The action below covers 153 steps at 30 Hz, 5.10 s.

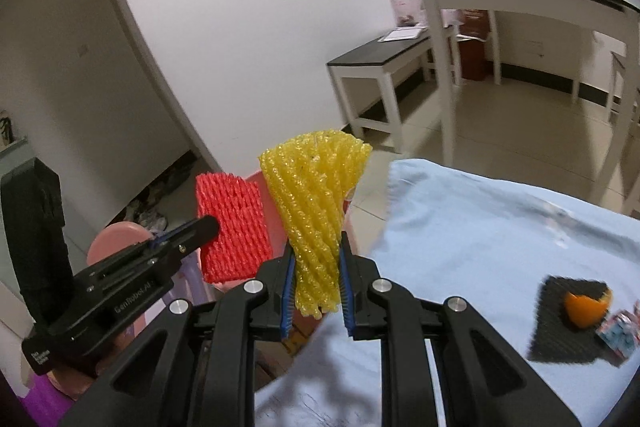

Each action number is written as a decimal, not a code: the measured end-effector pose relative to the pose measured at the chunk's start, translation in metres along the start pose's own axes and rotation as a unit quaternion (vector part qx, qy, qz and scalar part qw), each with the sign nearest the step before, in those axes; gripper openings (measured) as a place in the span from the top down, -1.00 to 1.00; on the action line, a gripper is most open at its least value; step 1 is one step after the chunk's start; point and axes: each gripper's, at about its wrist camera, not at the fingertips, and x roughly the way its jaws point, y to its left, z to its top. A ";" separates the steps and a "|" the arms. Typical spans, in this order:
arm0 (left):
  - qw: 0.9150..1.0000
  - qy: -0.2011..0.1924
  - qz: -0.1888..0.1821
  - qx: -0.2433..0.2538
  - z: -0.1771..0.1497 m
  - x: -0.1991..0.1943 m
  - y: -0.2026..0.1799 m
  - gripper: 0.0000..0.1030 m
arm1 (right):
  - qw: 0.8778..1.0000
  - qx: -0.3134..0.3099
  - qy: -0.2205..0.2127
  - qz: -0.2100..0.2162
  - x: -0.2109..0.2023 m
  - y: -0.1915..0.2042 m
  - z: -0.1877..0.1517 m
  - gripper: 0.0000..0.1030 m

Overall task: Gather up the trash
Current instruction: 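Carry both foam nets over the pink bin and open both grippers, then move both grippers back over the table toward the black mesh pad, then grasp the orange peel with left gripper while right gripper grasps patterned wrapper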

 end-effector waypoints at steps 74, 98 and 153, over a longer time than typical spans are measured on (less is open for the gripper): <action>0.998 0.049 -0.036 -0.006 -0.016 0.025 0.000 0.36 | 0.999 0.009 0.032 -0.033 0.019 -0.013 -0.027 0.00; 0.970 0.075 -0.184 0.137 -0.036 0.035 -0.136 0.36 | 0.983 0.080 -0.032 -0.161 -0.145 -0.194 -0.094 -0.38; 0.799 0.174 -0.281 0.503 -0.084 0.139 -0.295 0.43 | 0.992 0.027 0.052 -0.114 -0.122 -0.258 -0.089 0.67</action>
